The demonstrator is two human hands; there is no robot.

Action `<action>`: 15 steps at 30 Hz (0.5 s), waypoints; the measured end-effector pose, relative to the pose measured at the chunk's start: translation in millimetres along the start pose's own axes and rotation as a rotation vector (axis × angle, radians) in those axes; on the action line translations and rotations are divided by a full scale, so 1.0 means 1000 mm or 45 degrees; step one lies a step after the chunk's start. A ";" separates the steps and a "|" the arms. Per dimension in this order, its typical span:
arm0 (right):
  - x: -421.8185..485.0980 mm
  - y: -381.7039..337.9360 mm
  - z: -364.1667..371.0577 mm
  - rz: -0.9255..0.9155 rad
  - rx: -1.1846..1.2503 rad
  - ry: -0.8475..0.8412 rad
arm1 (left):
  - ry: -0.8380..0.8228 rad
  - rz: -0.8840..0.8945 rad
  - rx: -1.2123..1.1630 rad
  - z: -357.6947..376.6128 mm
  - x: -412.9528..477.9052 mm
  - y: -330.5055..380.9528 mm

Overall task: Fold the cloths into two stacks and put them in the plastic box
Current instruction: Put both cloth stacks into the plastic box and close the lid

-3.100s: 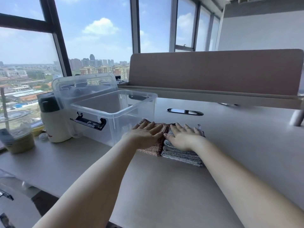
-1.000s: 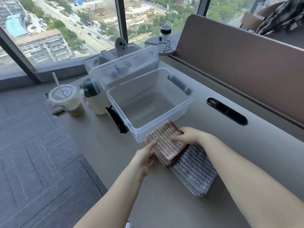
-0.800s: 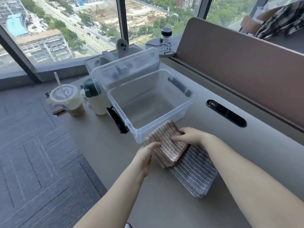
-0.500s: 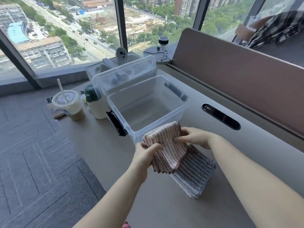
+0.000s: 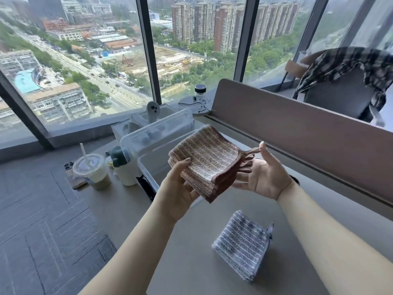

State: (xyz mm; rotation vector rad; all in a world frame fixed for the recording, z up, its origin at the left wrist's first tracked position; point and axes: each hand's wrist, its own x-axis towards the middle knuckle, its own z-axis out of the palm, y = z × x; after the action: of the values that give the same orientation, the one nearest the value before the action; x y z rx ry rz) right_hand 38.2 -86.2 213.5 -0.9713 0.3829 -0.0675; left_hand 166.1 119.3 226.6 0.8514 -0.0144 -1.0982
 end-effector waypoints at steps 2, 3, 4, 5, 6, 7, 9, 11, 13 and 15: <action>0.009 0.002 0.006 -0.140 0.156 0.077 | -0.030 0.053 -0.097 0.004 0.010 0.002; 0.014 0.003 0.010 -0.187 0.217 0.123 | -0.052 0.087 -0.126 0.005 0.016 0.002; 0.021 0.003 0.013 -0.214 0.255 0.174 | -0.076 0.118 -0.128 0.006 0.022 0.003; 0.028 0.002 0.018 -0.213 0.271 0.222 | -0.104 0.143 -0.098 0.004 0.028 0.003; 0.035 0.001 0.022 -0.202 0.248 0.280 | -0.132 0.156 -0.041 0.002 0.034 0.004; 0.043 -0.001 0.026 -0.185 0.191 0.353 | -0.169 0.164 0.030 -0.002 0.041 0.006; 0.060 -0.008 0.033 -0.155 0.020 0.506 | -0.244 0.155 0.193 -0.015 0.051 0.014; 0.077 -0.014 0.035 -0.149 -0.081 0.536 | -0.283 0.127 0.391 -0.031 0.059 0.030; 0.097 -0.019 0.034 -0.121 -0.175 0.525 | -0.275 0.053 0.497 -0.048 0.068 0.053; 0.116 -0.021 0.034 -0.066 -0.277 0.527 | -0.199 -0.028 0.616 -0.060 0.079 0.076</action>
State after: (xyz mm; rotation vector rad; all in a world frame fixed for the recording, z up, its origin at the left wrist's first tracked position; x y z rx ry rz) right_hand 160.7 -97.8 214.2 -1.1834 0.7569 -0.2812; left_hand 287.5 107.1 201.2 1.1946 -0.4158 -1.2000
